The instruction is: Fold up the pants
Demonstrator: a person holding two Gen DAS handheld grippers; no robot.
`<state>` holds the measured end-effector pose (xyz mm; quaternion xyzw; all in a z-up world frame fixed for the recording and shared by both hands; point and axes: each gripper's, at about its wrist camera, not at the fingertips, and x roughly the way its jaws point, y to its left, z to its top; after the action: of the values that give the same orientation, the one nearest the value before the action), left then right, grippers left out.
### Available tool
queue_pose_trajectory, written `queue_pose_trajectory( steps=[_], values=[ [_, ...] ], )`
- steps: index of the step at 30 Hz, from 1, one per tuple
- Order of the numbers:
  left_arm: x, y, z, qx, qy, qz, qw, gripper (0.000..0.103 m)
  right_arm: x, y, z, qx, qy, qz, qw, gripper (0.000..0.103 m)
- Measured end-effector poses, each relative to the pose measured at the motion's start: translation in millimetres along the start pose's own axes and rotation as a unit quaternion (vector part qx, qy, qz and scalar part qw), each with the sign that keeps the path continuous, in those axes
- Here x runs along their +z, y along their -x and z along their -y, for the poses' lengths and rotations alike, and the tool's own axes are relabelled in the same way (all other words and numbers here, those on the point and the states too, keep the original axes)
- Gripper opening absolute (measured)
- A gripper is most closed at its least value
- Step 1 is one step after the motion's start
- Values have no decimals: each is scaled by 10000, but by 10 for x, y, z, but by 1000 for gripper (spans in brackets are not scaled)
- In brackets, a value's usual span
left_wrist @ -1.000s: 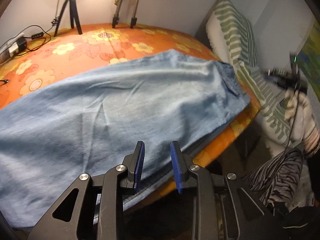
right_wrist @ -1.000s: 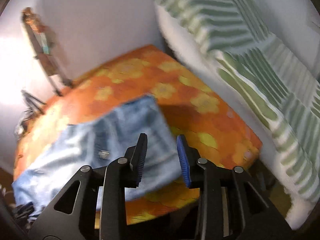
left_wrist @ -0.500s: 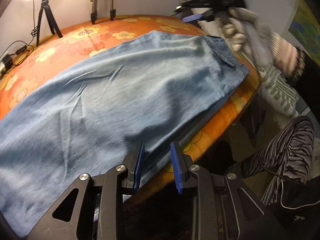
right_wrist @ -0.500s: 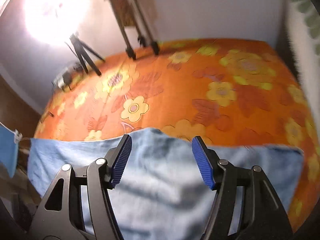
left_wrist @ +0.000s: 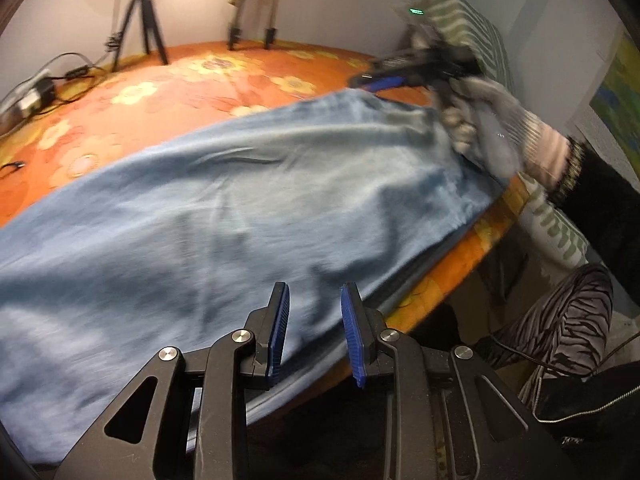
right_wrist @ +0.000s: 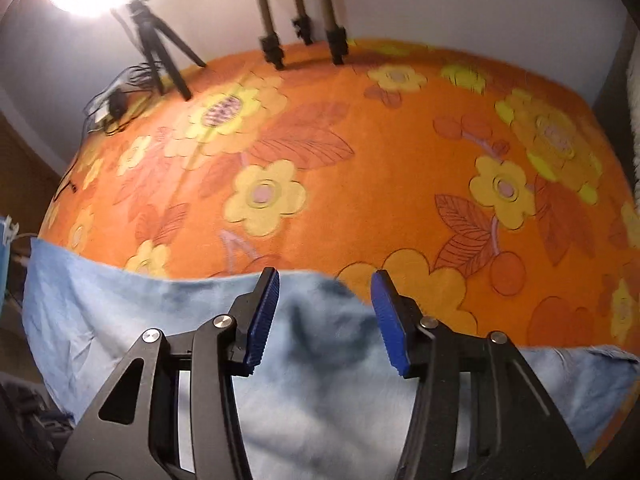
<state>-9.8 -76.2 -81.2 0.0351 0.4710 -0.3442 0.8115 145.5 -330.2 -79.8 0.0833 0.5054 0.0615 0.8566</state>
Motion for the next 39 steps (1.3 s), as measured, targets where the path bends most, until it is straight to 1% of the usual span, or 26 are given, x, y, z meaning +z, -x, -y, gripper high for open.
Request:
queue_pose_trajectory(
  steps=[3, 5, 6, 7, 10, 12, 13, 15, 17, 21, 24, 27, 29, 30, 31, 32, 33, 34, 37, 39],
  values=[
    [-83, 87, -111, 200, 17, 24, 9998, 25, -182, 286, -240, 291, 458, 67, 9985, 51],
    [-157, 127, -165, 382, -71, -1, 9992, 25, -351, 457, -442, 546, 830, 57, 9950, 51],
    [-200, 145, -192, 478, -87, -23, 9988, 25, -468, 554, -562, 706, 1018, 50, 9923, 51],
    [-229, 156, -211, 497, -69, -39, 9987, 25, -590, 645, -682, 879, 1202, 40, 9888, 51],
    [-307, 179, -225, 415, -55, -158, 9990, 25, -915, 805, -975, 1231, 1626, 2, 9790, 51],
    [-357, 182, -144, 530, -388, -311, 9974, 25, -1145, 859, -1155, 1415, 1939, -56, 9707, 51],
    [-379, 175, -97, 615, -581, -400, 9956, 25, -1219, 864, -1217, 1457, 2045, -79, 9679, 51],
    [-413, 161, -68, 786, -759, -539, 9926, 25, -1436, 839, -1401, 1537, 2410, -158, 9581, 51],
    [-418, 137, -104, 861, -751, -627, 9915, 25, -1617, 792, -1546, 1446, 2746, -174, 9505, 51],
    [-452, 60, -189, 1079, -790, -758, 9881, 25, -1802, 676, -1672, 1449, 3014, -314, 9419, 51],
    [-445, 44, -205, 1103, -788, -716, 9882, 25, -1902, 623, -1751, 1355, 3280, -342, 9343, 51],
    [-446, 37, -194, 1129, -793, -615, 9885, 25, -1924, 528, -1767, 1210, 3325, -382, 9345, 44],
    [-464, 36, -175, 1132, -836, -565, 9884, 25, -1957, 464, -1787, 1125, 3404, -436, 9325, 33],
    [-467, 37, -156, 1154, -875, -549, 9879, 25, -1972, 446, -1793, 1087, 3433, -450, 9318, 30],
    [-470, 40, -148, 1170, -906, -524, 9876, 23, -1988, 435, -1800, 1025, 3469, -443, 9313, 27],
    [-467, 46, -140, 1170, -919, -501, 9876, 19, -1992, 443, -1802, 1016, 3481, -404, 9311, 22],
    [-460, 48, -144, 1177, -933, -467, 9875, 10, -1983, 448, -1799, 1011, 3468, -392, 9316, 16],
    [-460, 65, -137, 1214, -952, -407, 9872, 10, -1970, 454, -1793, 994, 3449, -363, 9326, 10],
    [-456, 123, -115, 1301, -993, -248, 9862, 7, -1931, 502, -1774, 1041, 3324, -247, 9370, 7],
    [-464, 169, -113, 1316, -979, -166, 9863, 5, -1938, 559, -1784, 1041, 3350, -168, 9363, 6]
  ],
)
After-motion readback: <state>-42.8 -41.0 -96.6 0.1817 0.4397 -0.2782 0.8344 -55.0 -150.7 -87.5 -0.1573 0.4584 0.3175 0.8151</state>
